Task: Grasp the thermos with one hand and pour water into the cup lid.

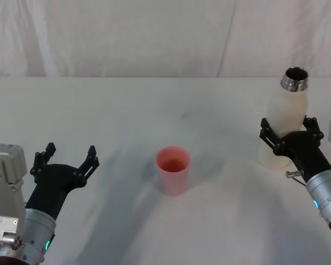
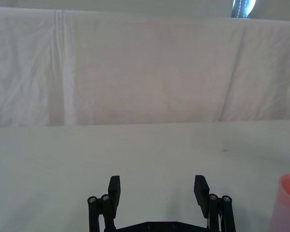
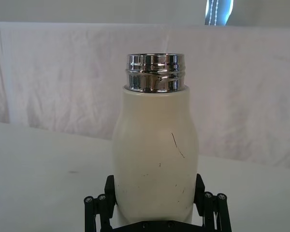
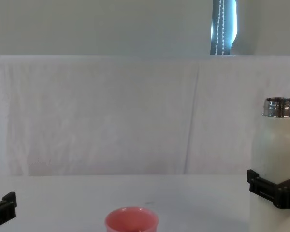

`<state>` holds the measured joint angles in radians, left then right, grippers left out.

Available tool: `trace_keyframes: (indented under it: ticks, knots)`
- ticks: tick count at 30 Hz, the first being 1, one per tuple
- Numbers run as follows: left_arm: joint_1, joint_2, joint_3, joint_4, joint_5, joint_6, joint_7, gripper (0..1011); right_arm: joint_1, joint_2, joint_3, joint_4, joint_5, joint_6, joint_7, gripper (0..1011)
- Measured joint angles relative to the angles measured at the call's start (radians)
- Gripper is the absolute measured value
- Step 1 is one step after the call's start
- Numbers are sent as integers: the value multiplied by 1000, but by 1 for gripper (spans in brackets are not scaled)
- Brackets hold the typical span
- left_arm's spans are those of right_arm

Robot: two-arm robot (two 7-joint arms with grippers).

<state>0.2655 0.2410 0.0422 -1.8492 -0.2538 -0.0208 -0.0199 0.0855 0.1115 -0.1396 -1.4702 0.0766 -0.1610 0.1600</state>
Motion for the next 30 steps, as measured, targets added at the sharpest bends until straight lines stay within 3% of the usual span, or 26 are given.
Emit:
trace_keyframes:
  ticks: [30]
  knots:
    - [0,0,0,0,0,0,0,1001,-1,0,0,-1,1,-1,0,1001]
